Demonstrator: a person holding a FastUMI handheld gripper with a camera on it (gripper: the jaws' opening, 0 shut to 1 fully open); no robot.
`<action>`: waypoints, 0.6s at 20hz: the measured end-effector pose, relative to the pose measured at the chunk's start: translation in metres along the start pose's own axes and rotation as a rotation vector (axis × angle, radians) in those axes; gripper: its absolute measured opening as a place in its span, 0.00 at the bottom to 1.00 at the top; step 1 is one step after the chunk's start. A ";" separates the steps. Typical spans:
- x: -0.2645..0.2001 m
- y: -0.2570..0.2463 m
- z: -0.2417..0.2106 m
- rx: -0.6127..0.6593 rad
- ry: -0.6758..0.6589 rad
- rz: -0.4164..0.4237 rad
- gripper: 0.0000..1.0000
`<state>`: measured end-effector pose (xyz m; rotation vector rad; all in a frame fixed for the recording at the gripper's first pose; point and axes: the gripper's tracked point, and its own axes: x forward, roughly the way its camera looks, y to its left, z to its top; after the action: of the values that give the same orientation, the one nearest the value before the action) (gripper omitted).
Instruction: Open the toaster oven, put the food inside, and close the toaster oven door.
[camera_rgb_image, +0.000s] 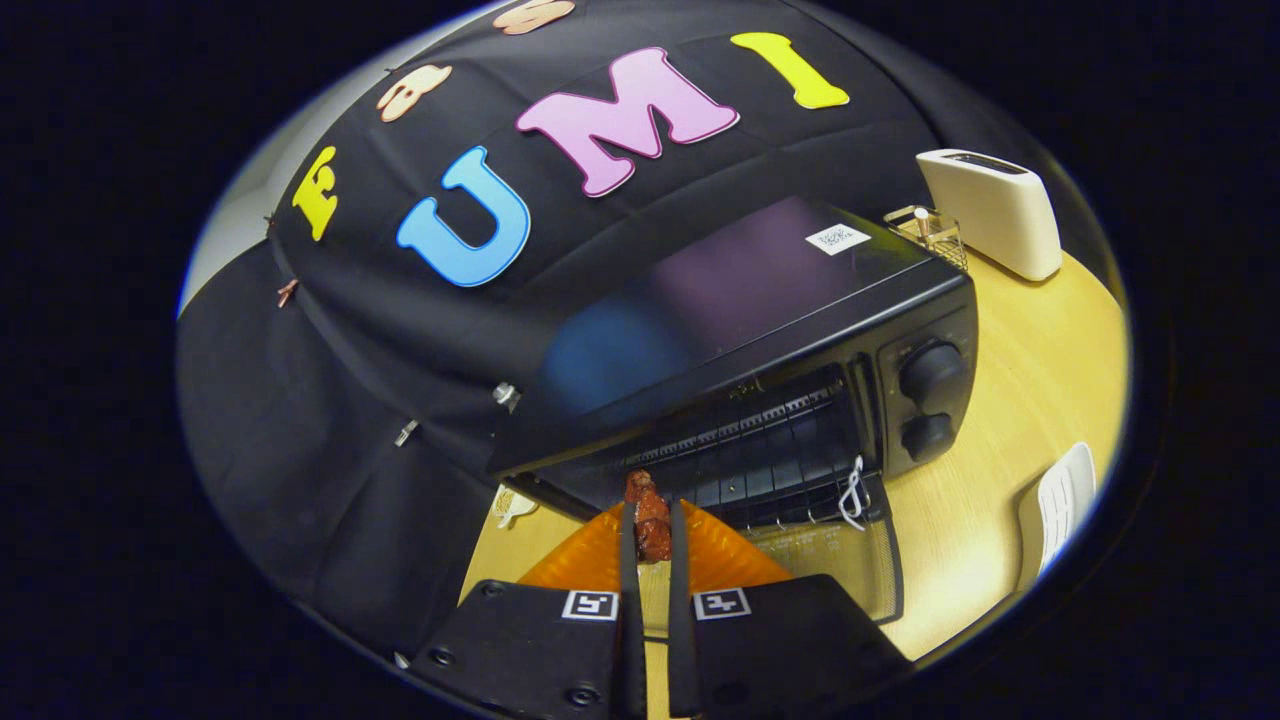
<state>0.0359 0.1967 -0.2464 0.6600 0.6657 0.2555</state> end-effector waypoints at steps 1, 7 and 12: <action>0.008 -0.003 0.000 0.009 -0.004 -0.011 0.13; 0.036 -0.016 0.005 0.063 0.002 -0.020 0.13; 0.045 -0.051 0.006 -0.007 0.030 -0.156 0.23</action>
<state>0.0743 0.1733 -0.2977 0.5951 0.7408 0.1232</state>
